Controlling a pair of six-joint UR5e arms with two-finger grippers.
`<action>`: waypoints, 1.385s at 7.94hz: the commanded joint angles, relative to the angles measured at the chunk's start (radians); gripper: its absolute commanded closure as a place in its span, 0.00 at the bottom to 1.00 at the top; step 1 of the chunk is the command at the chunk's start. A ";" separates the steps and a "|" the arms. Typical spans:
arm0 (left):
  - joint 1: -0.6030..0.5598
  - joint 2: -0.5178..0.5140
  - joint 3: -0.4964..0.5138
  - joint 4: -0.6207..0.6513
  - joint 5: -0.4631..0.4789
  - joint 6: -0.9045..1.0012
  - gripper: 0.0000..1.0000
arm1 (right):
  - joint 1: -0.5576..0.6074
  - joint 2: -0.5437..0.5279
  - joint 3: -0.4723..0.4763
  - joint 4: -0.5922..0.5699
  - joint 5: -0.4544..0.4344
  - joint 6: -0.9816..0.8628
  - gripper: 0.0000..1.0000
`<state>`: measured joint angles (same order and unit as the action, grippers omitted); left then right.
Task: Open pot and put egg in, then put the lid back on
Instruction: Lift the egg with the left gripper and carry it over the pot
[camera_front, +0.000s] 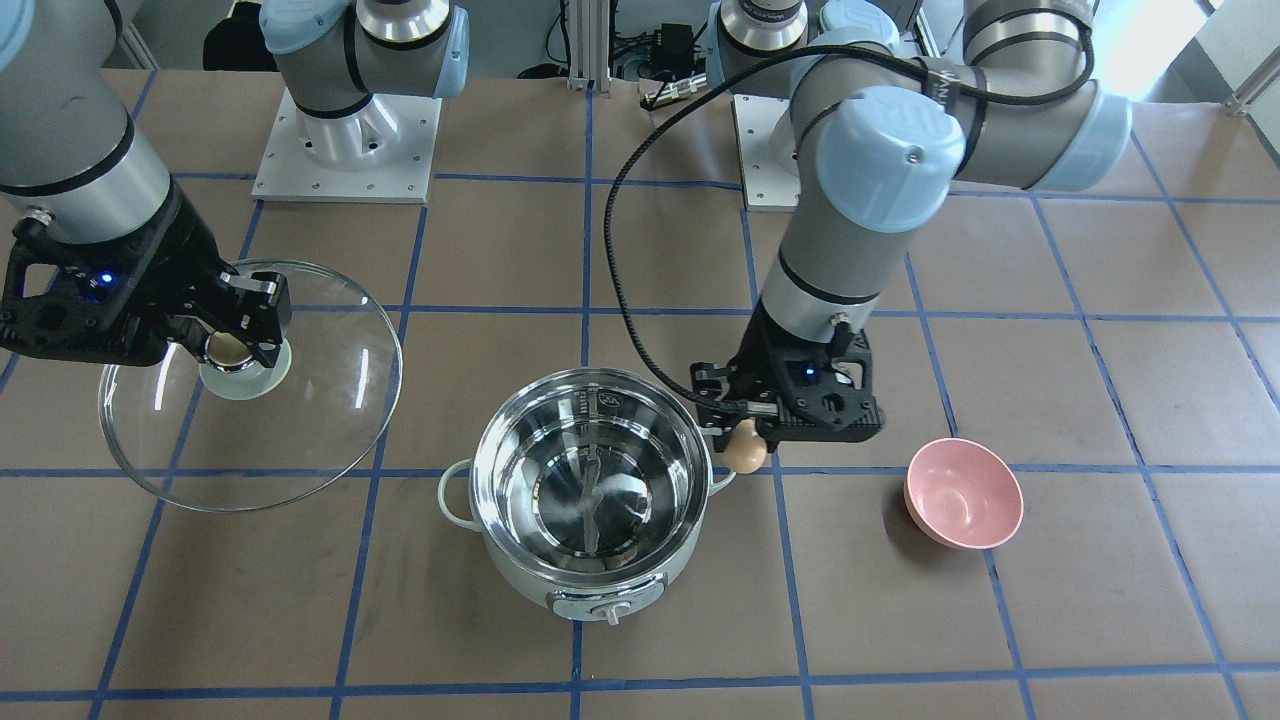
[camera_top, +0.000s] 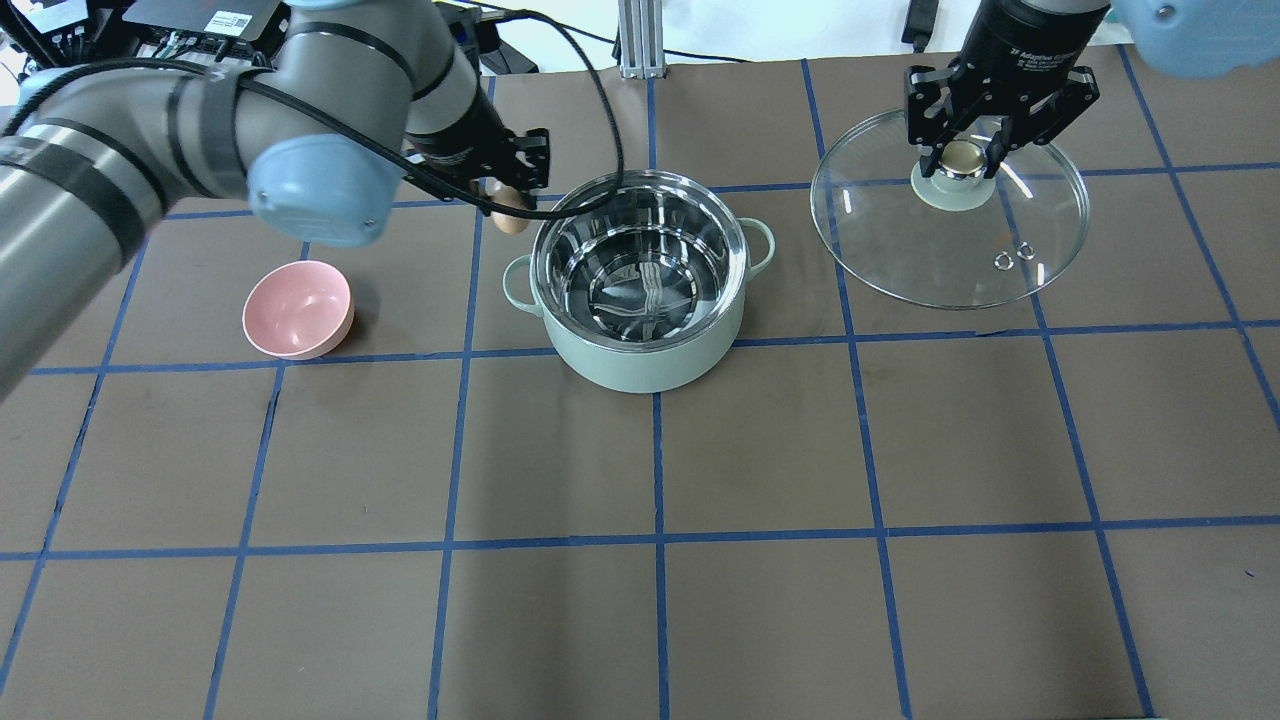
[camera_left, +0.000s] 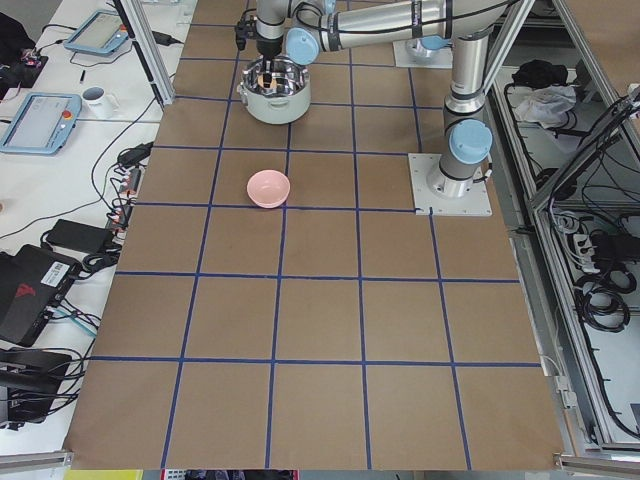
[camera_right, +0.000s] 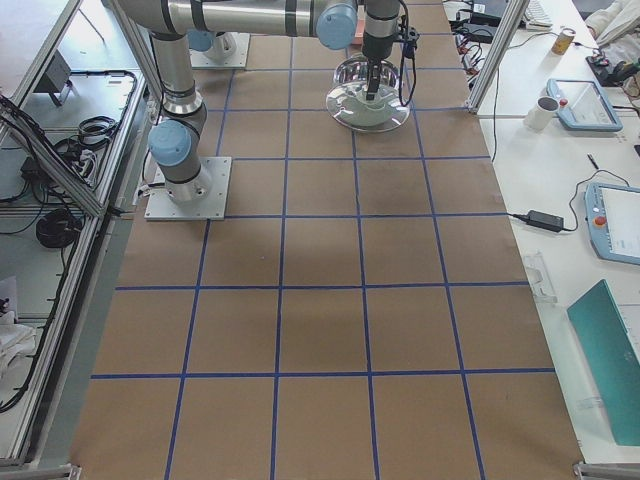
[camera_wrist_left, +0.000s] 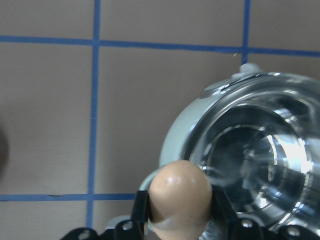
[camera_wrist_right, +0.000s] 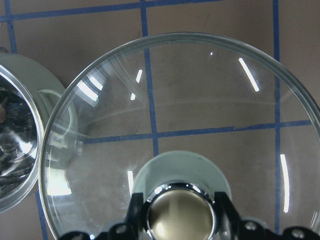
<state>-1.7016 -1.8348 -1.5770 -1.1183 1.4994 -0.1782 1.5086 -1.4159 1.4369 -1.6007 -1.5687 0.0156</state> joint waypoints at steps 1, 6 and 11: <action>-0.149 -0.114 0.005 0.187 -0.019 -0.156 0.84 | -0.001 0.000 0.007 -0.001 -0.001 -0.002 1.00; -0.191 -0.261 0.006 0.247 -0.018 -0.172 0.84 | -0.001 -0.001 0.010 -0.002 -0.001 -0.002 1.00; -0.191 -0.265 0.006 0.238 -0.008 -0.162 0.22 | -0.001 -0.001 0.010 -0.002 0.001 -0.002 1.00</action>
<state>-1.8929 -2.0992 -1.5712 -0.8808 1.4888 -0.3416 1.5079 -1.4173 1.4465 -1.6030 -1.5685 0.0138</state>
